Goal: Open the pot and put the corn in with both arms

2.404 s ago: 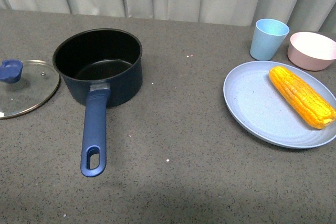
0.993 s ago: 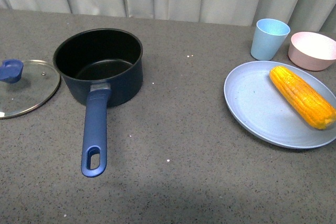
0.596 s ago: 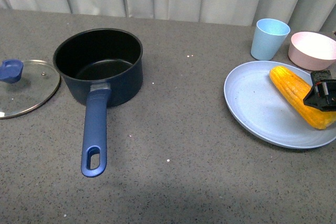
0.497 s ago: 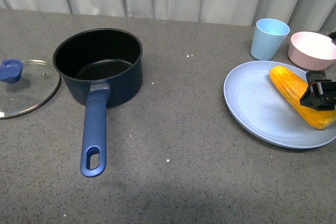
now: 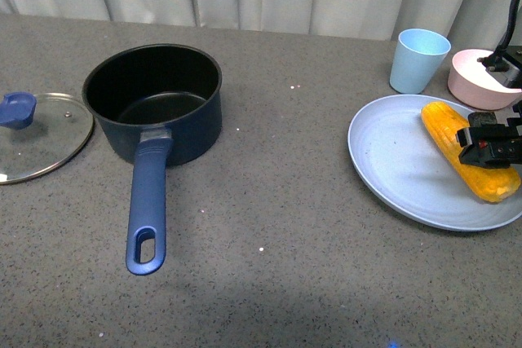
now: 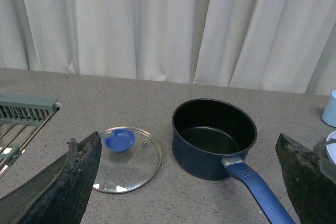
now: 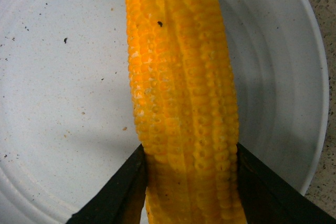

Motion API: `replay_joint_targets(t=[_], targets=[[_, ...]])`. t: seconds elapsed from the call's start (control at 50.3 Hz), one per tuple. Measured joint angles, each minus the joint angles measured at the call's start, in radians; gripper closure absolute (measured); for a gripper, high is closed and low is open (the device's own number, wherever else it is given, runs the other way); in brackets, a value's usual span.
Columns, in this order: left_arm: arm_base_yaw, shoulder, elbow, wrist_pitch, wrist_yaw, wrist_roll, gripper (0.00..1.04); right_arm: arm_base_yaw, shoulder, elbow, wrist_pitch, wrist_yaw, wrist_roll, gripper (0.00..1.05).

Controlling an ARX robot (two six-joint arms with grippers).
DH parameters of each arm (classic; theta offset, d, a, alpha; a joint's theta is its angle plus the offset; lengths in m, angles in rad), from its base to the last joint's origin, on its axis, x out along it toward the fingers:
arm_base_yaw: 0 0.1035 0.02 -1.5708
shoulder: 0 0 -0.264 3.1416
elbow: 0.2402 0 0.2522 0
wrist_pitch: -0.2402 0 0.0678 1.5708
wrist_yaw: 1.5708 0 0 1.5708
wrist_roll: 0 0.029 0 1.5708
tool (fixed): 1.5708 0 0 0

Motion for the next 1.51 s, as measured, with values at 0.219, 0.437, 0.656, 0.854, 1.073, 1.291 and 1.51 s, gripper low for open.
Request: replay_joint_targets(t=[0.219, 0.437, 0.656, 0.854, 1.073, 1.291, 1.51], targets=[[0.0, 0.0, 0.0, 0.0, 0.0, 0.0, 0.06, 0.01, -0.027, -0.02, -0.002, -0.043, 0.001, 0.84], [0.0, 0.0, 0.0, 0.0, 0.0, 0.0, 0.06, 0.014, -0.154, -0.061, 0.001, -0.214, 0.106, 0.9], [0.0, 0.0, 0.0, 0.0, 0.0, 0.0, 0.06, 0.063, -0.25, -0.058, 0.074, -0.492, 0.331, 0.94], [0.0, 0.0, 0.0, 0.0, 0.0, 0.0, 0.06, 0.208, -0.198, 0.015, 0.209, -0.634, 0.625, 0.94], [0.0, 0.0, 0.0, 0.0, 0.0, 0.0, 0.06, 0.33, -0.079, 0.17, 0.197, -0.65, 0.755, 0.94], [0.0, 0.0, 0.0, 0.0, 0.0, 0.0, 0.06, 0.396, 0.014, 0.298, 0.171, -0.661, 0.801, 0.94], [0.0, 0.0, 0.0, 0.0, 0.0, 0.0, 0.06, 0.438, 0.112, 0.426, 0.125, -0.678, 0.835, 0.94]])
